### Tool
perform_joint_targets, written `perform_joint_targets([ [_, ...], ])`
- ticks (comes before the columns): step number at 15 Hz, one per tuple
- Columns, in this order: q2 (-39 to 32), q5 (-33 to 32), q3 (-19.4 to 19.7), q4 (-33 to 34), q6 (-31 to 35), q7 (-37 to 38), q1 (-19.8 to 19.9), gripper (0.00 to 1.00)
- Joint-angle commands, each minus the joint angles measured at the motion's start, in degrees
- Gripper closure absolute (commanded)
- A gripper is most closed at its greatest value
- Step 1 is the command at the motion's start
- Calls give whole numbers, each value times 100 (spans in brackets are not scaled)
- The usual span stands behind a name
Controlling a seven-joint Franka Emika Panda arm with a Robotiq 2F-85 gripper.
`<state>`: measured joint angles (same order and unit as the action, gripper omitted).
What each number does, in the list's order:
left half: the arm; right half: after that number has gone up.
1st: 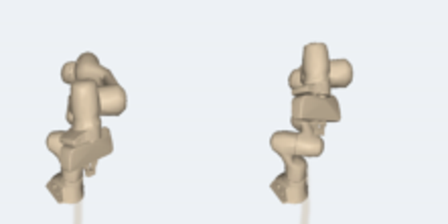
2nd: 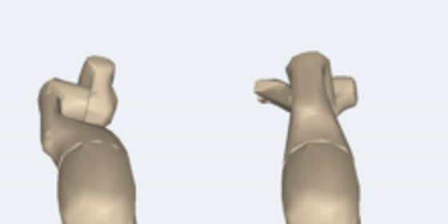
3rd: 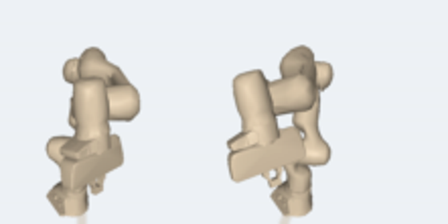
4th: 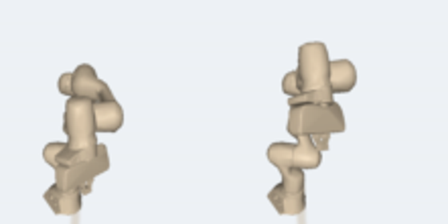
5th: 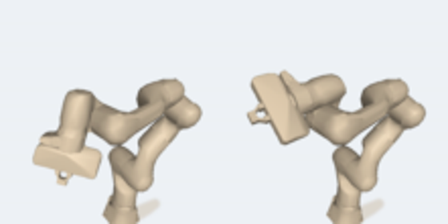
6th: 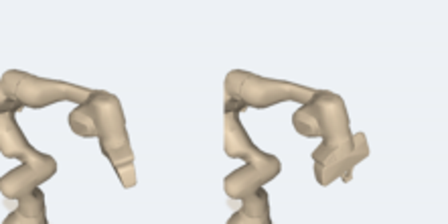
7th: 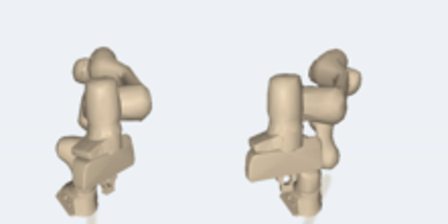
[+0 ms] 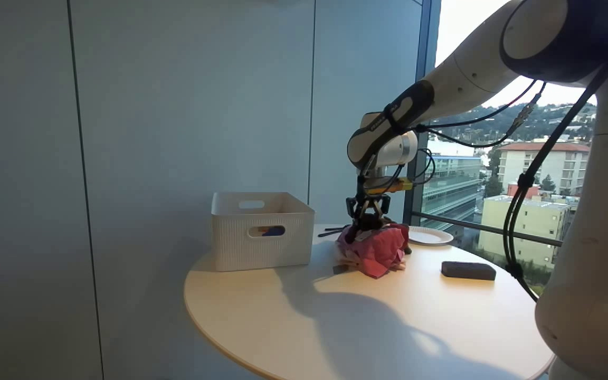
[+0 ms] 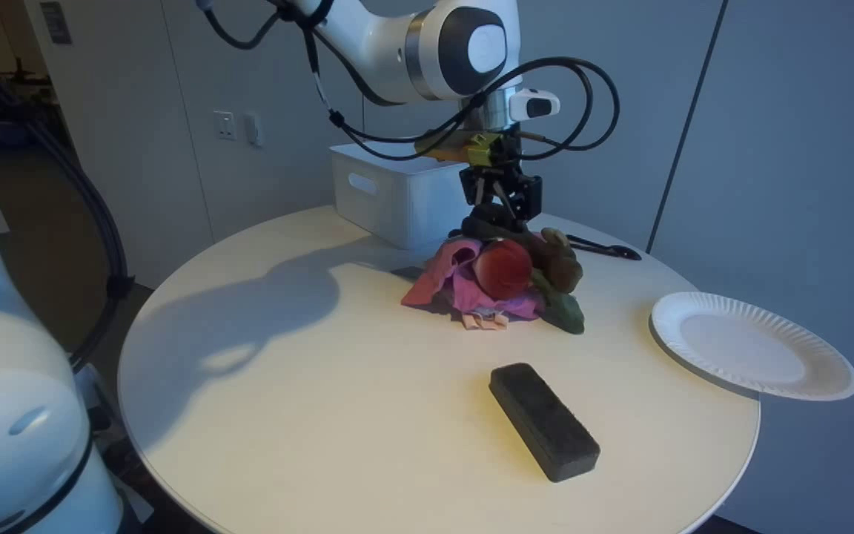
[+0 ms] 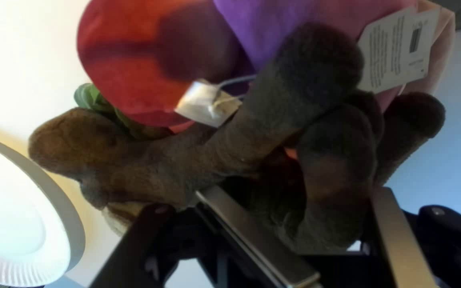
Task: Put the moose toy, pink and peach shirts, the towel and the turnip plushie in the basket
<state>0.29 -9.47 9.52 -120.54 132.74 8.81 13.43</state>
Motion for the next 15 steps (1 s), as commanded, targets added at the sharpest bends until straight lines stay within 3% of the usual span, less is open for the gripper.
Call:
perform_joint_targets([
  [1, -33, 161, 76, 165, -55, 53, -76, 71],
  [3, 118, 184, 66, 117, -14, 48, -92, 86],
  [5, 415, 54, 32, 6, 136, 78, -129, 92],
  [10, 1665, -516, -278, -400, 431, -64, -347, 91],
  [15, 2414, -718, -943, -288, 422, -183, -709, 90],
])
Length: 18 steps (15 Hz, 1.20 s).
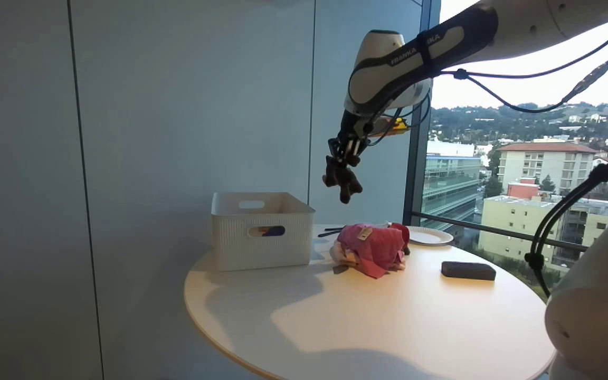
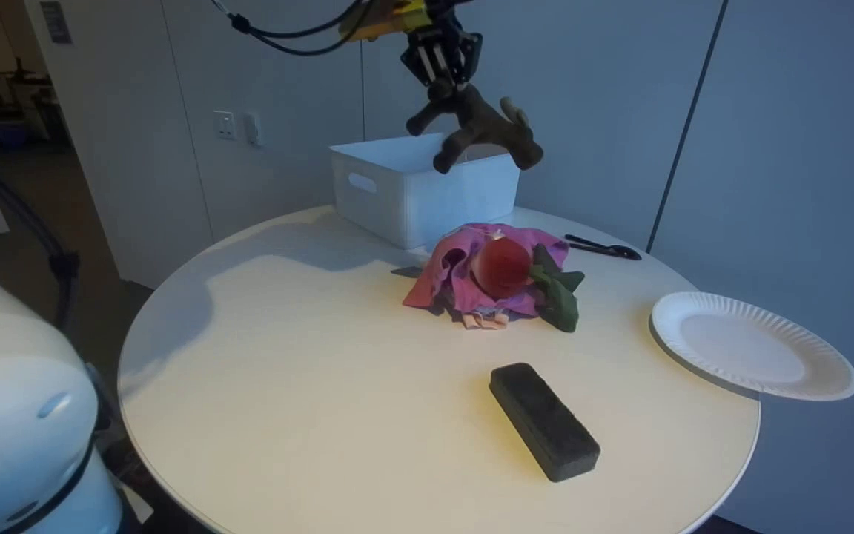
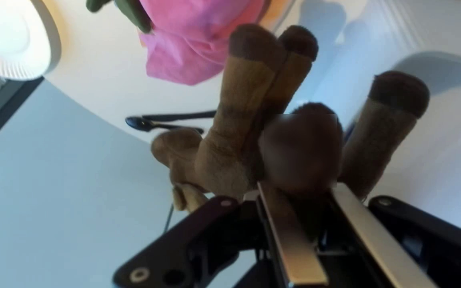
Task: Put the moose toy, pink and peach shirts, the towel and the turnip plushie in the basket
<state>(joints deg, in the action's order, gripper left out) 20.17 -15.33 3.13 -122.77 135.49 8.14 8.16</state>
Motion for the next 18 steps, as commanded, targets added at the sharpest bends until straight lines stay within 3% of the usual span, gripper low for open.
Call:
perform_joint_targets([
  [1, 399, -154, -459, 15, 213, -133, -274, 90],
  [5, -136, -160, -837, 213, 867, -478, -654, 90],
  [7, -650, -96, -867, 364, 1183, -546, -708, 90],
  [11, -1627, -151, -695, 712, 1168, -397, -571, 91],
  [12, -1781, -103, -634, 779, 1120, -423, -591, 65],
  [14, -1900, 59, -525, 822, 1090, -639, -648, 62],
  [18, -1388, 45, -465, 607, 1263, -958, -695, 31],
])
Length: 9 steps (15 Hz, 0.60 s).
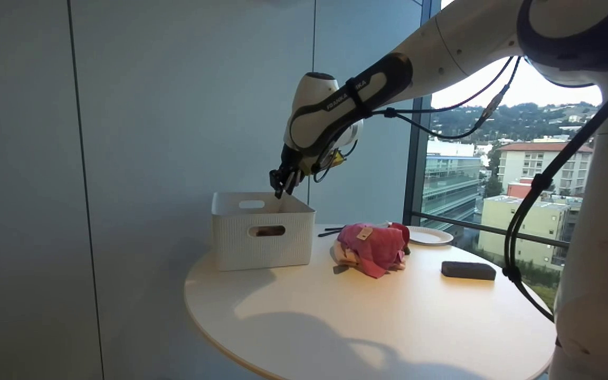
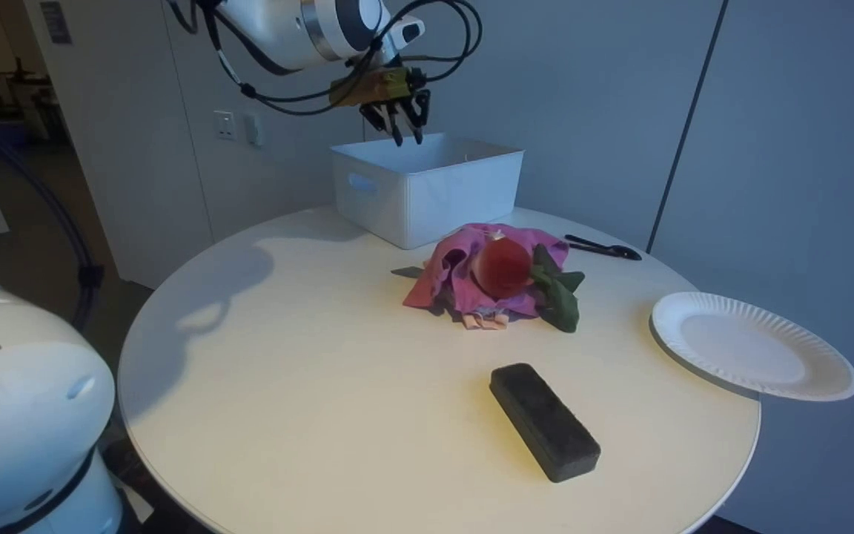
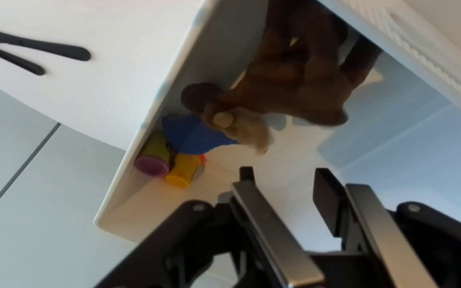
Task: Put the moose toy, pink and peach shirts, the towel and the turnip plushie in the basket
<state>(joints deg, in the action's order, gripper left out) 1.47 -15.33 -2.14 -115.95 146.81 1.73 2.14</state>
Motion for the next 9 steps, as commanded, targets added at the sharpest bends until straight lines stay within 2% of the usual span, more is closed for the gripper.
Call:
perform_joint_targets([
  [1, 702, 28, 69, -160, 195, -372, -90, 24],
  [4, 1415, -324, 77, -286, -340, 710, 170, 2],
  [9, 2190, -520, 266, -675, -1232, 1386, 834, 0],
])
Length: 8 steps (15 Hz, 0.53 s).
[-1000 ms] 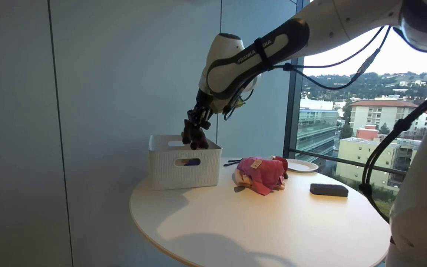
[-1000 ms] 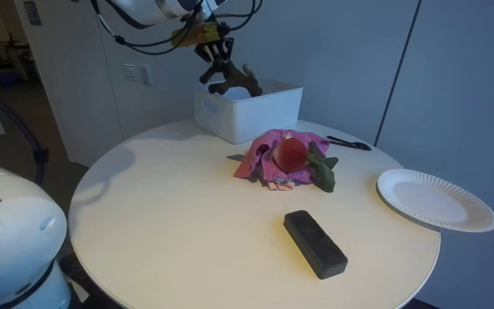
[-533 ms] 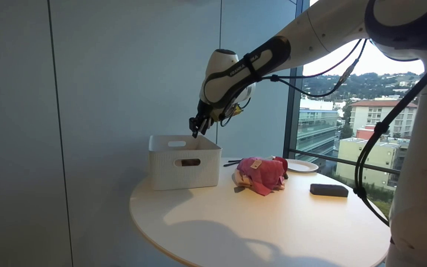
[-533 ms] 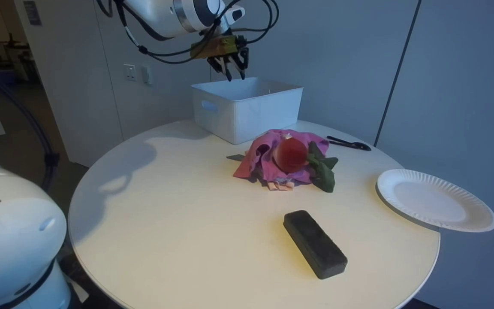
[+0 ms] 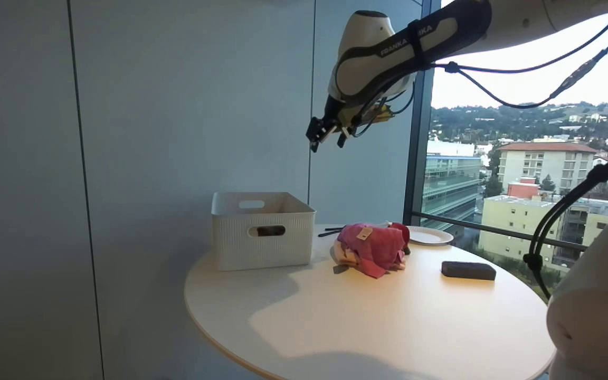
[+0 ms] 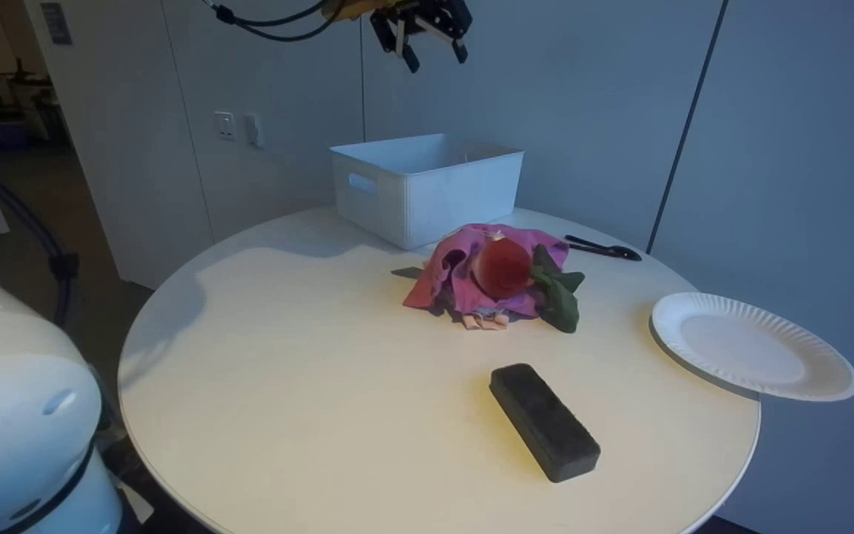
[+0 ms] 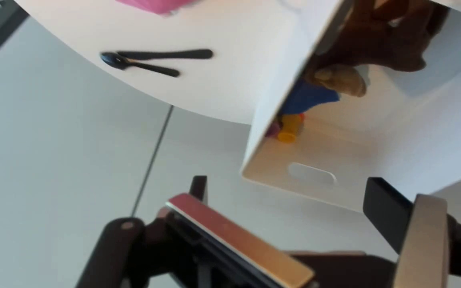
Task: Put the moose toy, pink and peach shirts, the towel and the turnip plushie in the basket
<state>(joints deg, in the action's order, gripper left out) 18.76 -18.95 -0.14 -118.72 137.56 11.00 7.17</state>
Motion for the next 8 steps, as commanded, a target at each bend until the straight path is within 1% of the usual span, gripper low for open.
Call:
perform_joint_targets([
  [1, 519, -16, 161, -512, -559, 447, 401, 0],
  [2, 532, 78, 241, -611, -826, 407, 457, 0],
  [4, 469, 530, 496, -831, -1247, 80, 375, 0],
  [8, 202, 1187, 826, -1175, -2031, -187, 365, 0],
])
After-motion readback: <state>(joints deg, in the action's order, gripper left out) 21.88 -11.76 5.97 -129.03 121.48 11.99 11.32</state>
